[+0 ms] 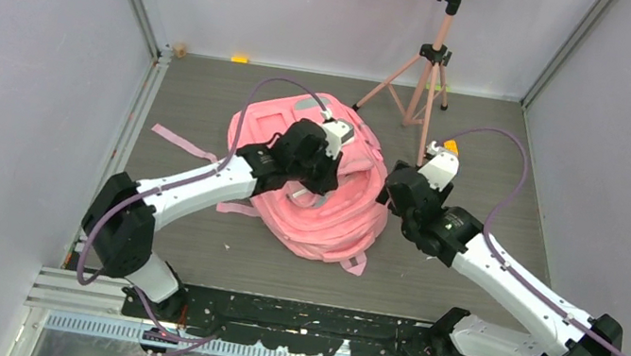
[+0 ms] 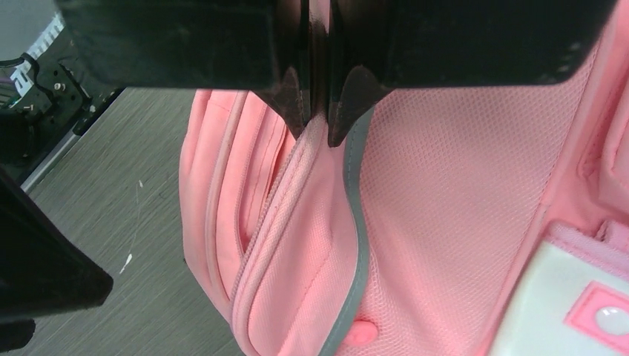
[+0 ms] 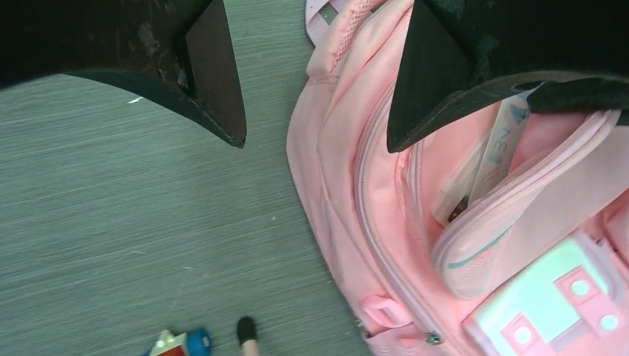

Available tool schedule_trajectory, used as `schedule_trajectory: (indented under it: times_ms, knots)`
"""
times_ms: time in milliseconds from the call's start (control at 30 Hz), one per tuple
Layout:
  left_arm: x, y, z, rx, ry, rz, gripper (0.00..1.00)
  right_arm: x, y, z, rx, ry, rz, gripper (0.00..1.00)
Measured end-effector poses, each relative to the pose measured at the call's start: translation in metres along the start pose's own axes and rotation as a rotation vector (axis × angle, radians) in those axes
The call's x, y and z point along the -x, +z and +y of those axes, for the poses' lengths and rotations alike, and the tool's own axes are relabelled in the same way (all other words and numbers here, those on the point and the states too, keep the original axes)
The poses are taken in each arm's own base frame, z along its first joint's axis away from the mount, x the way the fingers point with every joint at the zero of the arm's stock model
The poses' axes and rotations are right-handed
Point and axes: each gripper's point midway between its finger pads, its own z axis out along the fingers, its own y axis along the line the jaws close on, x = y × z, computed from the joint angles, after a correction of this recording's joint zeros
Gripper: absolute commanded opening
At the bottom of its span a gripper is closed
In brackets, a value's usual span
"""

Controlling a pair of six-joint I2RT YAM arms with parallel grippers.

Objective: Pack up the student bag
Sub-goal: Zip the student bag at the center of the board.

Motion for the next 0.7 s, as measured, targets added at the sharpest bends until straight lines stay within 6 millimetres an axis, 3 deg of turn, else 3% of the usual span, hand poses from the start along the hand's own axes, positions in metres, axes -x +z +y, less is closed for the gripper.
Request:
schedule_trajectory:
  times_ms: [133, 267, 333, 433, 567, 700]
  knots:
    - [0.005, 0.01, -0.012, -0.02, -0.003, -0.013, 0.48, 0.007, 0.002, -0.02, -0.052, 0.001, -0.004, 0.75]
    - [0.017, 0.004, -0.025, -0.064, 0.023, -0.058, 0.74, 0.014, -0.006, -0.024, -0.029, 0.025, -0.03, 0.75]
    - [0.023, -0.007, -0.03, -0.08, 0.045, -0.092, 0.81, 0.016, -0.009, -0.026, -0.02, 0.034, -0.04, 0.75]
    - [0.032, -0.042, -0.035, -0.1, 0.082, -0.162, 0.92, 0.014, -0.011, -0.029, -0.017, 0.039, -0.045, 0.75]
    - [0.035, -0.091, -0.039, -0.116, 0.123, -0.247, 0.97, 0.01, -0.01, -0.035, -0.026, 0.034, -0.046, 0.76]
    - [0.02, -0.125, -0.03, -0.092, 0.135, -0.277, 0.98, 0.008, -0.01, -0.037, -0.028, 0.036, -0.049, 0.75]
